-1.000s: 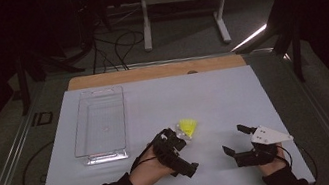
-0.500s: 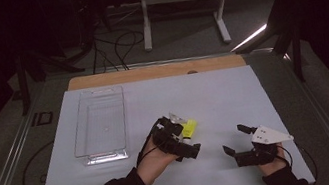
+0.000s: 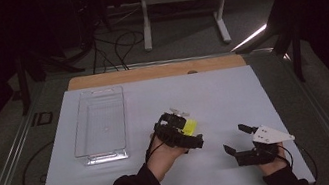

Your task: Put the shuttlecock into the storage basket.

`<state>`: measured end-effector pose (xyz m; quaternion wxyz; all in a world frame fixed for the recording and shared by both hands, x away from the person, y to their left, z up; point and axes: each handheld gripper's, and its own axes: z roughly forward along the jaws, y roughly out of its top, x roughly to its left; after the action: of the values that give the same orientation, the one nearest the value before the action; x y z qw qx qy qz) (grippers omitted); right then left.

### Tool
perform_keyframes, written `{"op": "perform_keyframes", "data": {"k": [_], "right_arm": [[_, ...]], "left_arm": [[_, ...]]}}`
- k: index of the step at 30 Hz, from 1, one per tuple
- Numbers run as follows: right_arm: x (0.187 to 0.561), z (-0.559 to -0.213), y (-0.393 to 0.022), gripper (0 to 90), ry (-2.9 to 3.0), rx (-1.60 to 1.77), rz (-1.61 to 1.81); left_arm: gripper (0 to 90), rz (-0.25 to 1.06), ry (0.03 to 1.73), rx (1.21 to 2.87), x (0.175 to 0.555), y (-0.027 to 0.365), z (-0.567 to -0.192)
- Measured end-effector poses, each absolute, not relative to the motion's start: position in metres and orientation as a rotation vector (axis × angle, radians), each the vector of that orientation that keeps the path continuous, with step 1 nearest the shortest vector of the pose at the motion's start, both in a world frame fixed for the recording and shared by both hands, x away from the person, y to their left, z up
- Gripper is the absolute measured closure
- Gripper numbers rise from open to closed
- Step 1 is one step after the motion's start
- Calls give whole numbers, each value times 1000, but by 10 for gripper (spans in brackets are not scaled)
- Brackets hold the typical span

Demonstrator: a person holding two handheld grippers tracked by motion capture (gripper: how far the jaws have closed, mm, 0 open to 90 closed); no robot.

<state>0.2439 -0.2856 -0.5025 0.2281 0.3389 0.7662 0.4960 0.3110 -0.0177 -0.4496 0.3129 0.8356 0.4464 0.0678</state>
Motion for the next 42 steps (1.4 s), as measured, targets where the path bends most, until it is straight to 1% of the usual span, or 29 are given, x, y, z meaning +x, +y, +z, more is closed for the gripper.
{"op": "perform_keyframes", "data": {"k": [10,14,18,19,22,30,34,42], "right_arm": [[244,-503,-285,96,2112,934,1359],[244,-503,-286,96,2113,939,1355],[244,-503,-286,96,2115,936,1354],[244,-503,-286,96,2114,936,1359],[244,-503,-286,96,2113,933,1360],[244,-503,-285,96,2115,936,1352],[244,-503,-286,96,2113,937,1354],[244,-503,-286,96,2112,938,1352]], "left_arm": [[3,124,1232,2247,320,-24,-463],[18,81,1257,2250,322,-27,-469],[34,68,1269,2262,324,-27,-472],[61,62,1294,2254,325,-27,-474],[98,74,1305,2259,326,-27,-477],[155,47,1335,2288,328,-30,-491],[252,53,1373,2286,330,-30,-495],[311,66,1397,2305,335,-33,-502]]}}
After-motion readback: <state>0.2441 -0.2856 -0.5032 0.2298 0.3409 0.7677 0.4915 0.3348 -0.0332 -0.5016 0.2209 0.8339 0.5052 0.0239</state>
